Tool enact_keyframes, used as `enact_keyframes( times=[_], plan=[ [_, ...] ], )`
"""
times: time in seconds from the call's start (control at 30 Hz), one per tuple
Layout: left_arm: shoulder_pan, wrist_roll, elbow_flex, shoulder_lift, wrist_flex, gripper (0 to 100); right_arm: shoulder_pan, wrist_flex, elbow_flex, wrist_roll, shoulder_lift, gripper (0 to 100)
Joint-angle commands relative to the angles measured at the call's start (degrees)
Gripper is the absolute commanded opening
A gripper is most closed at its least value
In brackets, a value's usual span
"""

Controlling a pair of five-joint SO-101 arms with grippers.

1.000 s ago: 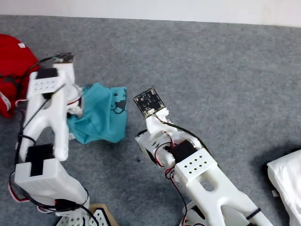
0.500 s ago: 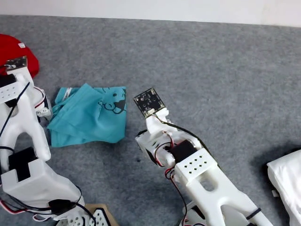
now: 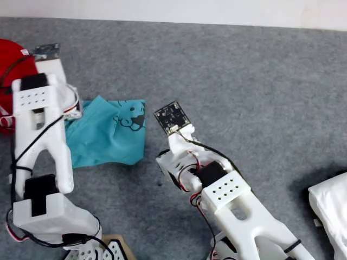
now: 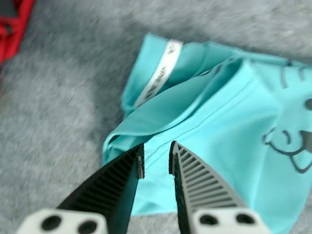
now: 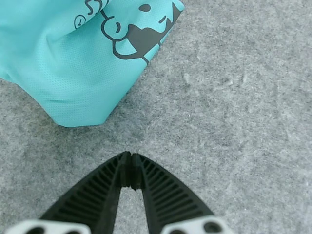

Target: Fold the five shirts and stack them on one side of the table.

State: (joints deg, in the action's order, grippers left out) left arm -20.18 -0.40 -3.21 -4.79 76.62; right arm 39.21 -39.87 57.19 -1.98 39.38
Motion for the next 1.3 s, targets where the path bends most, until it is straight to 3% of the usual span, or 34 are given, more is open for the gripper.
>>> enact_keyframes(
  times=[0.0,0.47,0.73,1.0,1.27],
  plan=[
    [2.33,0.44,2.33,-4.79,-0.97,11,0.31,0.92,-0.31,0.44,1.01,0.6],
    [-4.26,0.35,3.38,-10.15,-2.64,11,0.31,1.01,-0.31,0.53,1.01,0.6],
    [-10.59,-4.92,0.48,-10.15,-2.2,11,0.31,1.1,-0.31,0.7,1.01,0.6],
    [-10.59,-4.84,-1.54,-5.14,1.32,10,0.31,1.1,-0.31,0.7,1.01,0.6],
    [-9.19,-4.84,-14.46,4.53,1.85,10,0.31,1.1,-0.31,0.7,1.01,0.6]
  ],
)
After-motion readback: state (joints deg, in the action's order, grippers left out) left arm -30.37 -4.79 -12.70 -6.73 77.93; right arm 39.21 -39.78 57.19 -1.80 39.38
